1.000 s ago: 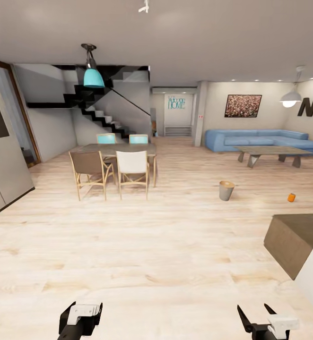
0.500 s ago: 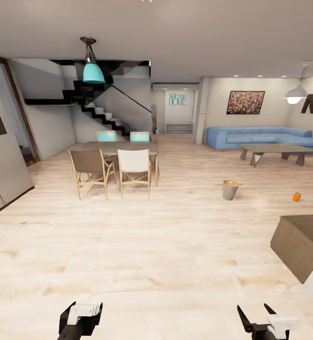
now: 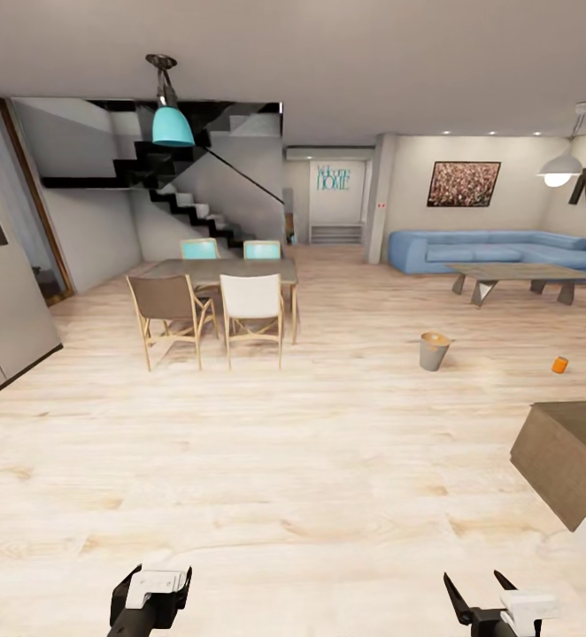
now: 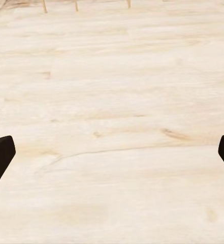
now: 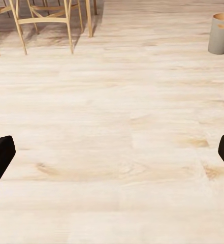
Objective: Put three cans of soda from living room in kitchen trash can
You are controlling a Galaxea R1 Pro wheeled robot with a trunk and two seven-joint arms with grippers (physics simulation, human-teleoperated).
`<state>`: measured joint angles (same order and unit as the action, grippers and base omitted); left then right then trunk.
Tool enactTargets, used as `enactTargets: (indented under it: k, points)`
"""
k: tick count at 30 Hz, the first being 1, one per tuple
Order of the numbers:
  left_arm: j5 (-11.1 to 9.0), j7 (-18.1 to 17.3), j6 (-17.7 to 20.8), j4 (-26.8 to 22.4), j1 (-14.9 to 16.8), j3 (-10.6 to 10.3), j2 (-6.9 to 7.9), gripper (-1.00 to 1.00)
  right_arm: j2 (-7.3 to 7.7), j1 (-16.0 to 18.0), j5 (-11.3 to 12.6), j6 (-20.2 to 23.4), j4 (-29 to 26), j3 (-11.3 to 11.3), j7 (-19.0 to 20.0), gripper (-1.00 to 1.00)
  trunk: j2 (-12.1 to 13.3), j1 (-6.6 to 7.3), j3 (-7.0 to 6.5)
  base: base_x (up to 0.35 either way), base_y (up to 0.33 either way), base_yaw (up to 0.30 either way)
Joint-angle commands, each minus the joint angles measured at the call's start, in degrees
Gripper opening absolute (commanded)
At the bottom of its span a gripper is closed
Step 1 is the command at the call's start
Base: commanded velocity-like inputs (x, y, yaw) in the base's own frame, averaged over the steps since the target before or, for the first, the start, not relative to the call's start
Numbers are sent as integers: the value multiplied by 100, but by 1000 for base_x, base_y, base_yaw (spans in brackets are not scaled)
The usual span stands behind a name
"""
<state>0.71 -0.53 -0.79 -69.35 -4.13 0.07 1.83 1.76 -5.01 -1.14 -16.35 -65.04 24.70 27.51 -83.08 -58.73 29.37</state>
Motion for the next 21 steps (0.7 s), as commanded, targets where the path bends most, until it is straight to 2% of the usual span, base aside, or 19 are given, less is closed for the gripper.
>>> enactTargets:
  k: [1, 21]
  points:
    - [0, 0, 0, 0, 0, 0, 0, 100, 0, 0, 0, 0, 0, 0, 0, 100, 0, 0, 9, 26, 2, 0]
    - [8, 0, -70, 0, 0, -4, -4, 100, 0, 0, 9, -7, 1, 8, 0, 100, 0, 0, 187, 30, 0, 0]
